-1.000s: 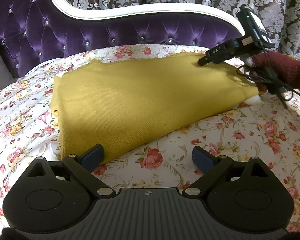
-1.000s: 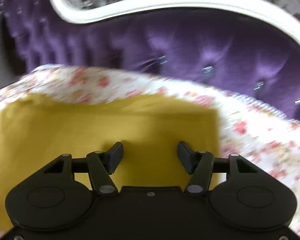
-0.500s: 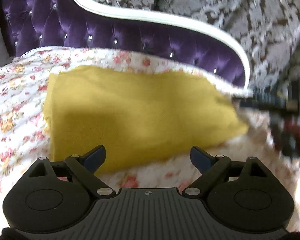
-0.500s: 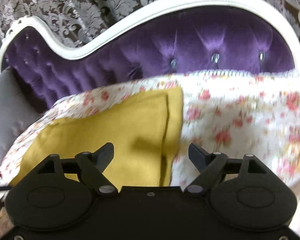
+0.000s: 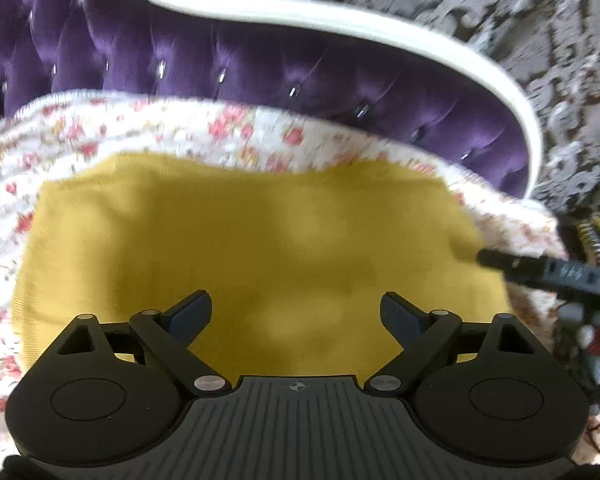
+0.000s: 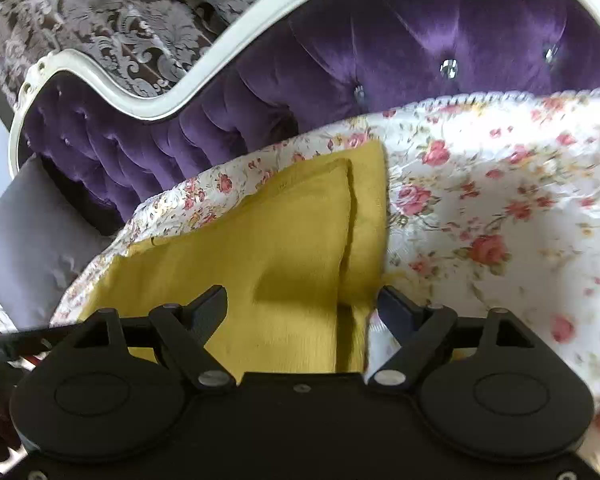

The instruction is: Fold small clothes

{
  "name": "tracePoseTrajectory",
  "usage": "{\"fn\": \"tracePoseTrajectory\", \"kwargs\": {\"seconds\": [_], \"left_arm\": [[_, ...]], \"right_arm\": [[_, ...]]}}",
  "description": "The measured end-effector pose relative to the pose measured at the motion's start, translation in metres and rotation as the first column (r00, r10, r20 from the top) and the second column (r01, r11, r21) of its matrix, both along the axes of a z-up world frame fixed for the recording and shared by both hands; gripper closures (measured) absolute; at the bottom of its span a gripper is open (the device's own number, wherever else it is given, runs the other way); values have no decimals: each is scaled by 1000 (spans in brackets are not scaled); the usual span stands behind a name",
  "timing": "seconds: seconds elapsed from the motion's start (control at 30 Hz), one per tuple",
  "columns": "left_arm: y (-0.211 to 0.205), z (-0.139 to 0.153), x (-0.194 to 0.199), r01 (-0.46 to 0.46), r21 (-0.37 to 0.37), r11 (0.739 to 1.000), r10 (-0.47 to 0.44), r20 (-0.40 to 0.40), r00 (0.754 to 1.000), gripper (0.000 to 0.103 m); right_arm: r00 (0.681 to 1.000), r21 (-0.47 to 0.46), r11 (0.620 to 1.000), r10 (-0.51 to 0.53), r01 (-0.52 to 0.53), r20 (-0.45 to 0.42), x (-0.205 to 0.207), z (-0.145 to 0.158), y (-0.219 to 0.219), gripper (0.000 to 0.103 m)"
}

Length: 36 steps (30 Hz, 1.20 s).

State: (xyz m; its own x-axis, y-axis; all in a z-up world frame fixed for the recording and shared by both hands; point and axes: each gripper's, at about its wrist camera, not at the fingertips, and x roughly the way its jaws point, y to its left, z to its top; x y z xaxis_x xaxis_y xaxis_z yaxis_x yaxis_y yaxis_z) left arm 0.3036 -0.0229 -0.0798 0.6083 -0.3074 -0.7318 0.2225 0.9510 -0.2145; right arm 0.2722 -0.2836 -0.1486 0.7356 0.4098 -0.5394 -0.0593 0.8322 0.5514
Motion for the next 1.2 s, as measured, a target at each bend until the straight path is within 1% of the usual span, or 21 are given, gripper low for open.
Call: {"fn": "tracePoseTrajectory", "kwargs": {"seconds": [0.07, 0.13, 0.23, 0.33, 0.47, 0.53, 0.7, 0.77, 0.83, 0.9, 0.97, 1.0, 1.03, 1.07, 1.1, 1.2], "left_arm": [[-1, -12, 7, -8, 26, 1000, 9, -31, 999, 12], [-4, -16, 5, 7, 59, 998, -7, 5, 1000, 12], [-11, -18, 4, 30, 110, 994, -31, 10, 999, 11], [-12, -19, 5, 35, 121, 992, -37, 9, 999, 11], [-15, -19, 9, 29, 126, 992, -29, -3, 1000, 11], [-18, -19, 10, 25, 133, 991, -24, -8, 1000, 11], [-21, -20, 12, 21, 154, 988, -18, -18, 1000, 10], [-22, -20, 12, 19, 160, 987, -16, -22, 1000, 10], [-23, -20, 14, 17, 164, 986, -13, -25, 1000, 10], [-24, -21, 15, 15, 168, 986, -10, -29, 1000, 10], [-24, -21, 16, 12, 169, 986, -7, -31, 999, 10], [-25, -21, 16, 11, 170, 985, -6, -33, 999, 10], [-25, -21, 17, 10, 172, 985, -4, -34, 999, 10], [-25, -20, 17, 8, 173, 985, -2, -34, 999, 10], [-25, -19, 17, 5, 170, 985, 1, -34, 999, 10], [-23, -12, 20, -5, 130, 991, 9, -27, 1000, 12]], "right_arm": [[1000, 26, 1000, -1, 1, 1, 11, -6, -2, 18], [1000, 50, 999, -3, 3, 9, 21, -8, -4, 17], [1000, 102, 995, -6, 4, 19, 34, -12, -7, 14], [999, 139, 990, -4, -2, 37, 38, -15, -8, 13], [999, 173, 984, 29, -35, 36, 28, -13, -5, 13], [998, 166, 985, 48, -52, 29, 21, -12, -1, 13], [996, 109, 990, 82, -84, 21, 9, -6, 14, 13], [997, 91, 993, 77, -79, 19, 10, -4, 17, 12], [998, 102, 993, 61, -63, 17, 12, -5, 17, 12], [999, 107, 994, 32, -35, 29, 14, -7, 17, 14], [999, 100, 995, 4, -7, 38, 14, -10, 17, 20], [999, 81, 997, -13, 9, 46, 12, -10, 17, 28], [998, 60, 998, -28, 25, 55, 10, -10, 18, 39], [996, 36, 998, -48, 46, 70, 6, -10, 18, 44], [994, 27, 998, -66, 64, 85, 2, -10, 16, 51], [987, 89, 993, -90, 78, 137, -7, -11, 8, 67]]}}
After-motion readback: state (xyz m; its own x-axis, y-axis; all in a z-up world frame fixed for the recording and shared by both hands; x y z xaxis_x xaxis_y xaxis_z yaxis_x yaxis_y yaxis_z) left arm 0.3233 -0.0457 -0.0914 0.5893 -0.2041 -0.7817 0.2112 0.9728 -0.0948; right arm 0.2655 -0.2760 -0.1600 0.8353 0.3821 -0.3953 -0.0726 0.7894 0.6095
